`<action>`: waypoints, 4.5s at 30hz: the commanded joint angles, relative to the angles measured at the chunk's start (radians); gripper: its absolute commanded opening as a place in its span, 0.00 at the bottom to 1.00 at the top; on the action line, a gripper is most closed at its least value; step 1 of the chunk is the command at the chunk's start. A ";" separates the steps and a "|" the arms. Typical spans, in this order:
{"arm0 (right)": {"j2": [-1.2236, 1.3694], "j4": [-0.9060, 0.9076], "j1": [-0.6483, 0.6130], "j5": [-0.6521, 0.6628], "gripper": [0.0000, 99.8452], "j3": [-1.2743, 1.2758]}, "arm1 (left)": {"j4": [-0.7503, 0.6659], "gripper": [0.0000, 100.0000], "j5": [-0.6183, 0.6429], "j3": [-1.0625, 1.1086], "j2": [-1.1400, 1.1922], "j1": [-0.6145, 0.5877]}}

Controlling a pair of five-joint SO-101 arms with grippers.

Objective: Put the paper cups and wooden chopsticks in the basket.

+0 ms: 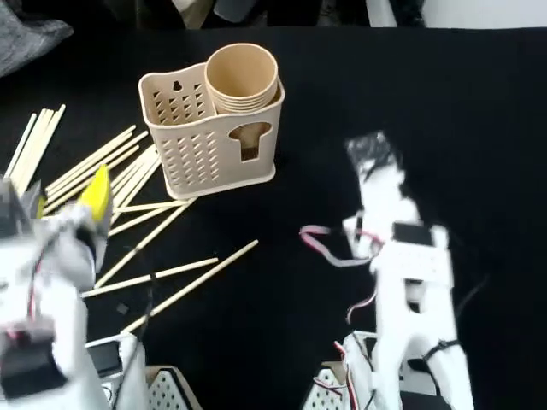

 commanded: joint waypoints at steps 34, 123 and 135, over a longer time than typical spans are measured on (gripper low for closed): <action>-0.024 -0.245 -0.020 0.032 0.01 0.154 | 0.557 0.03 0.072 -1.586 1.827 0.317; -0.022 -0.287 0.026 0.028 0.01 0.156 | 0.362 0.06 -1.003 -1.171 2.091 0.077; -0.022 -0.287 0.026 0.028 0.01 0.156 | 0.555 0.03 -0.990 -1.231 2.068 0.137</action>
